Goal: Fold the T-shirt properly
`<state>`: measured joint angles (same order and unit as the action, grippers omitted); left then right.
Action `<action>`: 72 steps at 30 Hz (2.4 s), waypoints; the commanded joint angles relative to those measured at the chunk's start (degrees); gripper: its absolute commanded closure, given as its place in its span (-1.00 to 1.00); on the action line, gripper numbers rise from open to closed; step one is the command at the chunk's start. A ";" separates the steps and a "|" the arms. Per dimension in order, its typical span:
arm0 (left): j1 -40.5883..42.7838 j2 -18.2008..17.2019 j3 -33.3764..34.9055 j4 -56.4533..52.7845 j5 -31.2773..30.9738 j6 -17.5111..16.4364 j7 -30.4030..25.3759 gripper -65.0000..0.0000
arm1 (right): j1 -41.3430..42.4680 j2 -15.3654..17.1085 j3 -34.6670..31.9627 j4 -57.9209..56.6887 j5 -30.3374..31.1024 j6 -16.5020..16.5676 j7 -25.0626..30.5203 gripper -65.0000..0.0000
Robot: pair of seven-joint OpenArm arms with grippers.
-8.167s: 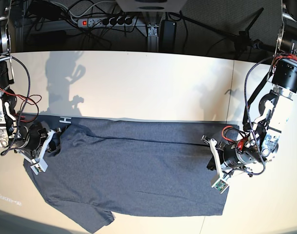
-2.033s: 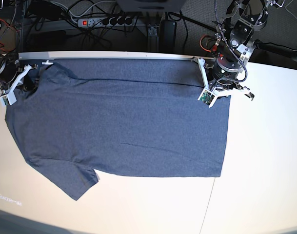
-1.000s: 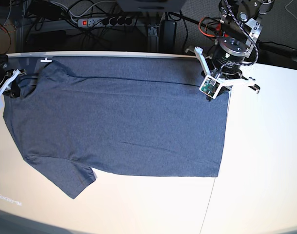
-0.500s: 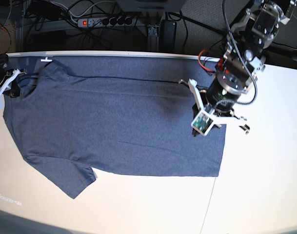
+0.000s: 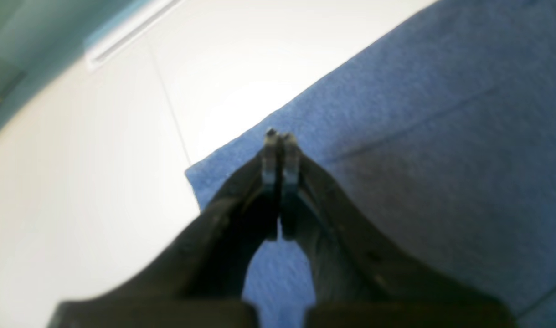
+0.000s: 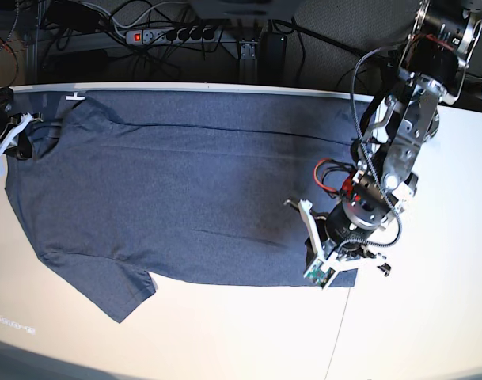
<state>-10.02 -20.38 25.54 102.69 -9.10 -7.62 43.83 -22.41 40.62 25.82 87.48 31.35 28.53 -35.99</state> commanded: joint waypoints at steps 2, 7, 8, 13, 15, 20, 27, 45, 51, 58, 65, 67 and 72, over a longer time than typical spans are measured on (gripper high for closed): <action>-3.26 0.74 -0.33 -1.79 0.28 -2.69 -1.90 0.99 | 0.17 1.42 0.83 0.68 0.37 -1.22 1.46 1.00; -6.86 0.81 -0.33 -7.28 1.88 -5.35 -2.51 0.98 | 0.17 1.40 0.83 0.68 0.37 -1.22 1.46 1.00; -7.39 0.74 -0.33 -8.85 2.93 -5.33 -2.58 0.98 | 0.17 1.42 0.83 0.68 0.37 -1.22 1.49 1.00; -9.88 -1.44 -0.33 -20.57 4.26 -5.31 -6.84 0.70 | 0.17 1.42 0.83 0.68 0.37 -1.22 1.46 1.00; -10.71 -2.73 -0.33 -25.18 4.24 -5.55 -9.20 0.42 | 0.17 1.42 0.83 0.68 0.39 -1.22 1.49 1.00; -13.90 -4.98 -0.39 -32.35 2.91 -5.51 -11.87 0.20 | 0.17 1.42 0.83 0.68 0.42 -1.22 1.66 1.00; -18.12 -5.66 -0.39 -40.26 -8.44 -5.51 -11.91 -0.13 | 0.15 1.42 0.83 0.68 0.37 -1.20 1.60 1.00; -19.80 -4.37 -14.88 -48.98 -36.50 -12.98 -2.16 -0.21 | 0.15 1.42 0.83 0.68 0.35 -1.11 1.18 1.00; -19.80 -4.35 -16.52 -54.75 -44.70 -17.31 -0.07 -0.21 | 0.15 1.42 0.83 0.68 0.35 -1.11 1.14 1.00; -19.80 -3.89 -16.52 -60.17 -50.31 -18.99 1.25 -0.21 | 0.15 1.42 0.83 0.68 0.37 -1.14 0.98 1.00; -19.80 -1.53 -16.52 -61.61 -53.44 -20.72 2.27 -0.21 | 0.15 1.42 0.83 0.68 0.37 -1.14 0.94 1.00; -19.82 -0.50 -16.52 -61.61 -53.22 -20.72 2.23 -0.21 | 0.15 1.42 0.83 0.68 0.37 -1.14 0.70 1.00; -19.82 1.20 -16.52 -61.61 -52.57 -20.79 1.40 -0.21 | 0.15 1.42 0.83 0.68 0.37 -1.14 -0.31 1.00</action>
<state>-28.42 -18.74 9.08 40.60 -62.02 -26.70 45.01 -22.41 40.62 25.82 87.48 31.29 28.53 -37.12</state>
